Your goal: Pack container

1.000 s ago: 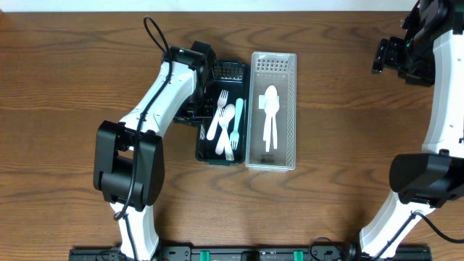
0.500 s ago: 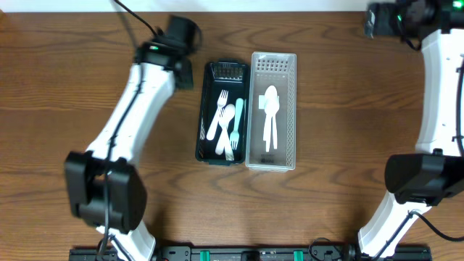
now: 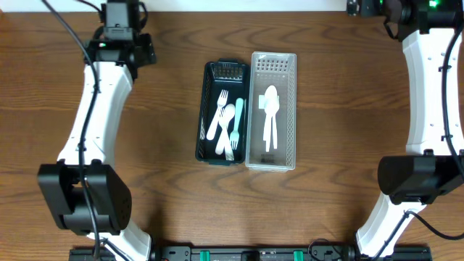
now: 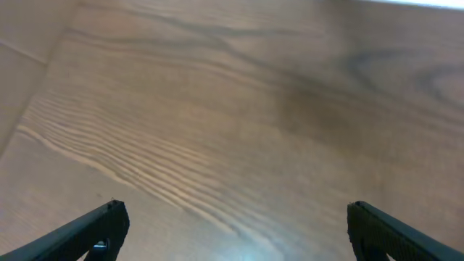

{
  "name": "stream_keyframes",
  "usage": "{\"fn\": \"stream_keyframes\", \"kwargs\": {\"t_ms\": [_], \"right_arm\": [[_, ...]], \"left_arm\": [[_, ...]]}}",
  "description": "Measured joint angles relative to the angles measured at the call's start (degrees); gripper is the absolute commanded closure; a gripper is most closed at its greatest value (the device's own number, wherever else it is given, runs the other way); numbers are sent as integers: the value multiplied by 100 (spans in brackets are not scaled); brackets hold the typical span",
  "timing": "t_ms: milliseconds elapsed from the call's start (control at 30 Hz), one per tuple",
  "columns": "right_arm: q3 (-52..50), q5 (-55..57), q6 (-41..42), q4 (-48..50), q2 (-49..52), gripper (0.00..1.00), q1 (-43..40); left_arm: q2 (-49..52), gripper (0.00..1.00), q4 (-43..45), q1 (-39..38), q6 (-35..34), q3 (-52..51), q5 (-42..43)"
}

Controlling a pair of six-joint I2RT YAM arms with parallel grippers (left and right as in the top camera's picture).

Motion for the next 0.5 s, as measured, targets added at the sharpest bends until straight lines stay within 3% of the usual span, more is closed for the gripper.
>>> {"fn": "stream_keyframes", "kwargs": {"t_ms": [167,333,500], "right_arm": [[-710,155,238,68,-442,1,-234],[-2787,227,393,846,-1934,1,-319],[-5147,243,485,2076,-3790,1,-308]], "left_arm": [[-737,2,-46,-22,127,-199,345],[-2041,2,483,-35,146,-885,739],[-3456,2,1576,-157,275,-2522,988]]}}
